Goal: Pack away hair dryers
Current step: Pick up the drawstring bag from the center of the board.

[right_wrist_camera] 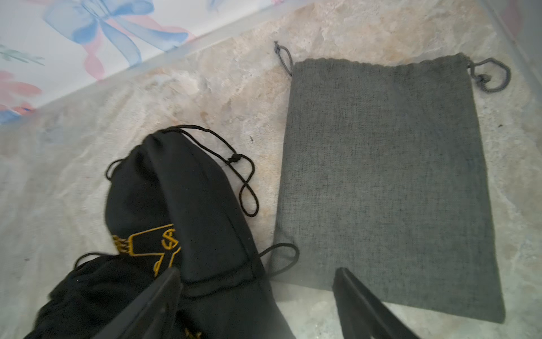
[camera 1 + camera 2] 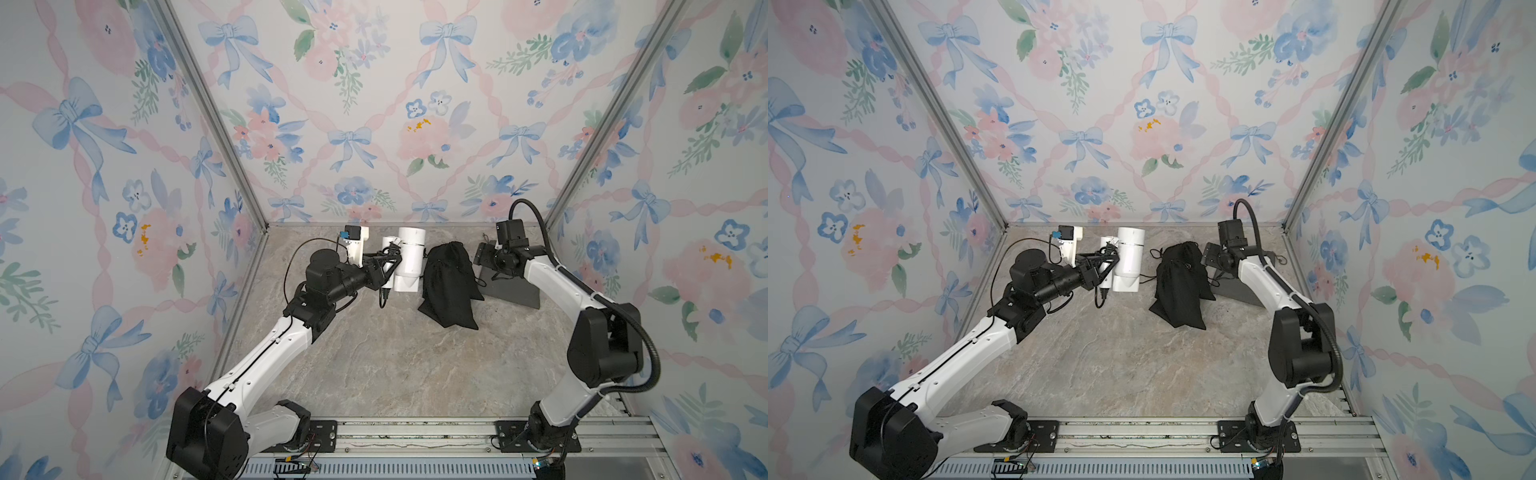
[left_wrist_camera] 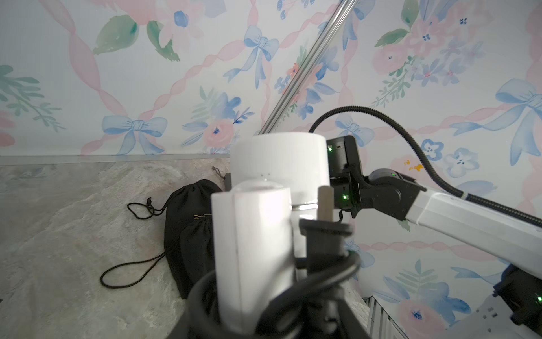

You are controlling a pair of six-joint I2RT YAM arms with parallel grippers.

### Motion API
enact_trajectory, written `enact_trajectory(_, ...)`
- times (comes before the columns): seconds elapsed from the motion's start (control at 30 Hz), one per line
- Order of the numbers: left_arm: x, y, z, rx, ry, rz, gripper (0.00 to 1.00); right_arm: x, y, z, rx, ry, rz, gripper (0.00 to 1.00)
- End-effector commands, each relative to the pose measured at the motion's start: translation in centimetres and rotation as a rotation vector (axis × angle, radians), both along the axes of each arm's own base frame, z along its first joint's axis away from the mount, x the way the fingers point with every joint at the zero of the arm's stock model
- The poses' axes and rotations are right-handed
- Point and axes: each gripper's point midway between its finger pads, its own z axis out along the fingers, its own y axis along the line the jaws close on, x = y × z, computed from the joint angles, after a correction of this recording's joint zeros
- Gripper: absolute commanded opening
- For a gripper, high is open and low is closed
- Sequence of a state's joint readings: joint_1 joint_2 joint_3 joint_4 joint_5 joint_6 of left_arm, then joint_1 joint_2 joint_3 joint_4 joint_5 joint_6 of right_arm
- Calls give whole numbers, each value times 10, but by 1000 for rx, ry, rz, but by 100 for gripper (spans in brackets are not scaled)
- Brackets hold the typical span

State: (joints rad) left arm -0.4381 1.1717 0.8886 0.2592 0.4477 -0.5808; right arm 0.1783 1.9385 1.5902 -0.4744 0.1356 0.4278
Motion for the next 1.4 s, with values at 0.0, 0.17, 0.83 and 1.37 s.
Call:
enact_trajectory(0.0,-6,7,20,-4,-87,15,17,11,-19,-16,-73,78,-24,83)
enact_trajectory(0.17,-9,10,22,-4,-92,16,17,30,-26,-51,-100,167,-36,82)
enact_trajectory(0.83,-14,13,22,-14,-86,8,17,28,-43,-134,-43,384,-52,63)
enact_trajectory(1.37,-17,17,27,-24,-97,16,17,21,-41,-139,-106,504,10,12)
